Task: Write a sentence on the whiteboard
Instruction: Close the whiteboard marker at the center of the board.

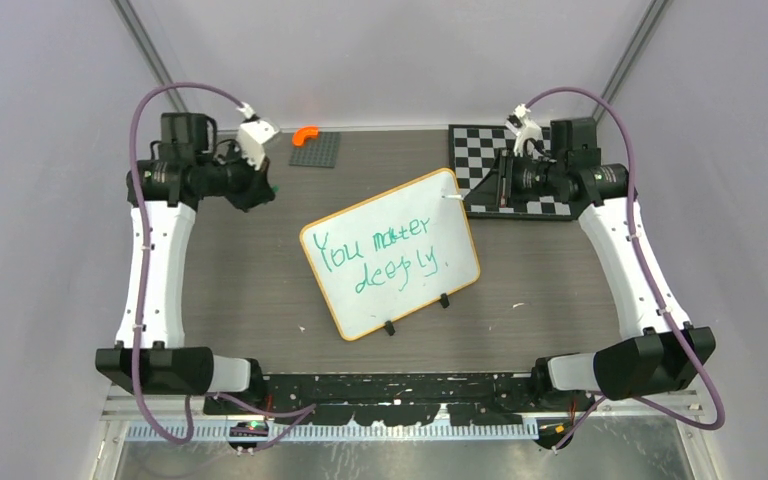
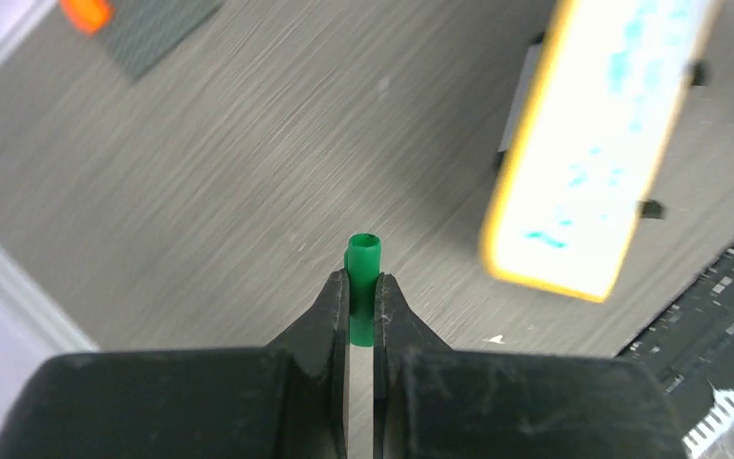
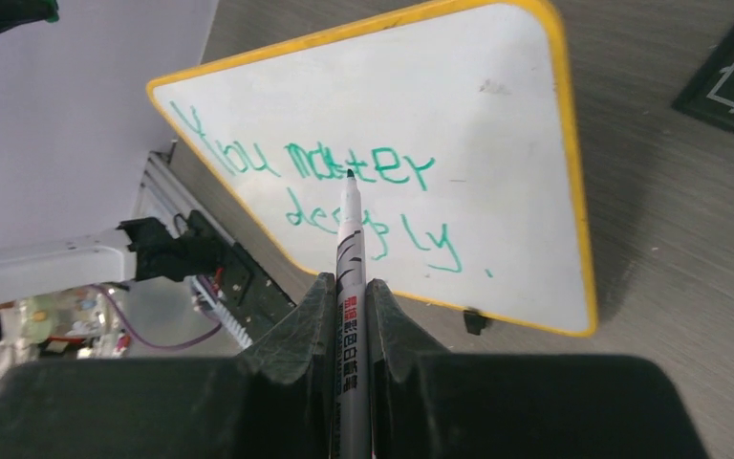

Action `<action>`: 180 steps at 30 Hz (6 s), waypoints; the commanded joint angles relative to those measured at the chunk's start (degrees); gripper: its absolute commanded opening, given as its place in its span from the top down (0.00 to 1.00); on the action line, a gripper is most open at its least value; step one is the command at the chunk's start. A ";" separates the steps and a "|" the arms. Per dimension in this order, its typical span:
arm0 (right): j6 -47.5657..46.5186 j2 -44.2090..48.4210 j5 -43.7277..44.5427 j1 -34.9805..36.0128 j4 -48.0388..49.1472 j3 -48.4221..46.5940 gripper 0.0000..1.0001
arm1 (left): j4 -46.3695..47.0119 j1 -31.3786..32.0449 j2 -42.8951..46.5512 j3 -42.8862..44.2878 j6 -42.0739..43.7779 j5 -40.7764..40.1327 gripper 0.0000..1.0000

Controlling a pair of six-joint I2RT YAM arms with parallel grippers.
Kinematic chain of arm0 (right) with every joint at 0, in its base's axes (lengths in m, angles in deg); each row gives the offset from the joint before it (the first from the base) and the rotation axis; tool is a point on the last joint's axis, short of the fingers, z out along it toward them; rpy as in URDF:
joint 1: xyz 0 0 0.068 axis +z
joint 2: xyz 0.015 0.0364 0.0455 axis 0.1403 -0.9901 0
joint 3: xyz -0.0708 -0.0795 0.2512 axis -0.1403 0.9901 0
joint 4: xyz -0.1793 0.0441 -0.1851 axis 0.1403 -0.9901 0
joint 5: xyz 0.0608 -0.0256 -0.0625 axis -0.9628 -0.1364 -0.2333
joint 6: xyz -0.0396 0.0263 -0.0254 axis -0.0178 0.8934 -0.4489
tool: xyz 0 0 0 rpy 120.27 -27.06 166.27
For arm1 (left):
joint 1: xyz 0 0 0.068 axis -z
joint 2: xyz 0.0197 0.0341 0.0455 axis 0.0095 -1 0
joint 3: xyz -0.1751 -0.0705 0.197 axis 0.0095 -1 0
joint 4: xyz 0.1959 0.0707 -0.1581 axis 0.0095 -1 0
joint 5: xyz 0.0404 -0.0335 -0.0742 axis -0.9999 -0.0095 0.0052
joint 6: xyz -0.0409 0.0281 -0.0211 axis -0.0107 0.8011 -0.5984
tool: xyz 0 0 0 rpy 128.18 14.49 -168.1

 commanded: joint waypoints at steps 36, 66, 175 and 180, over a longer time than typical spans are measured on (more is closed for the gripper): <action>20.37 10.89 -23.52 8.60 14.18 20.05 1.00 | 1.98 54.07 -6.55 5.44 3.73 -16.35 1.00; 19.12 9.98 -22.21 11.04 13.40 18.35 1.00 | 1.35 56.59 -9.12 9.08 1.80 -13.79 1.00; 36.74 4.67 -24.59 13.86 40.37 13.32 1.00 | 64.49 26.67 2.34 -25.33 -76.43 38.66 0.57; 36.30 4.58 -24.68 14.05 39.82 13.10 1.00 | 64.48 26.78 1.72 -24.90 -76.50 38.54 0.76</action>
